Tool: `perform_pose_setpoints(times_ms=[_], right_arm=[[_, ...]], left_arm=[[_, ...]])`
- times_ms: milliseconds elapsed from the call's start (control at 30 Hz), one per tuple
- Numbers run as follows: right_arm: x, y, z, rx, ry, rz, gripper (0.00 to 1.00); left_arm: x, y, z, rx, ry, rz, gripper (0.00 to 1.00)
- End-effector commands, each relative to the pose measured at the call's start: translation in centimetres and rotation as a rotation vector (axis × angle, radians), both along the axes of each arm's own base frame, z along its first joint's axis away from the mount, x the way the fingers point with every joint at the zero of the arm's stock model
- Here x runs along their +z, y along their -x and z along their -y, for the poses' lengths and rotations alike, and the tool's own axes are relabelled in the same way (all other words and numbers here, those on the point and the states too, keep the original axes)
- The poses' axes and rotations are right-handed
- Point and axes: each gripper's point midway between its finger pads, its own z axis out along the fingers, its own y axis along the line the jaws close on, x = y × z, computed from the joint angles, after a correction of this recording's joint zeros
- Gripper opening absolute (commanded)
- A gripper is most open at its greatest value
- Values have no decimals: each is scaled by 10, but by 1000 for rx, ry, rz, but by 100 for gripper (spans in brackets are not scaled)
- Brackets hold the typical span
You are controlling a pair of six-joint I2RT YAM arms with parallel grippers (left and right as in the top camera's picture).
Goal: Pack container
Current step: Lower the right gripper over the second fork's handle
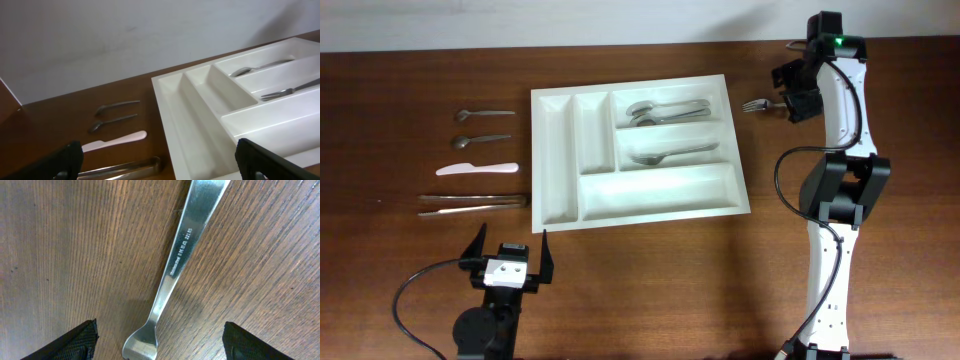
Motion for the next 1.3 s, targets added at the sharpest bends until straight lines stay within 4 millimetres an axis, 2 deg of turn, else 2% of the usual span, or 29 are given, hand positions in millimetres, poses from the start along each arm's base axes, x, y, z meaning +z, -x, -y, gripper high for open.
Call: perform_pose_setpoints(times_ms=[0,200,333,733,833,900,933,1200,1267], right_arm=[[2,0,0,-13,0,2,82],[-19,5,0,-39,-11,-37,84],[-30,10,-2,-38,-15,-68,79],[-33,20,-10,-112,-84,-115,68],[-33,19,-11,-129,-91,-115,69],[-30,8,-13,-115,-112,-69,76],[-30,8,-13,-118,-114,-68,77],[-34,25,-13,-224,-134,-149,77],[-36,34,-14,-246,-139,-191,77]], left_arm=[[-2,0,0,3,-16,2,99],[-2,0,0,3,-16,2,99],[-2,0,0,3,-16,2,99],[-2,0,0,3,-16,2,99],[-2,0,0,3,-15,2,99],[-2,0,0,3,-16,2,99],[-2,0,0,3,-15,2,99],[-2,0,0,3,-16,2,99],[-2,0,0,3,-15,2,99]])
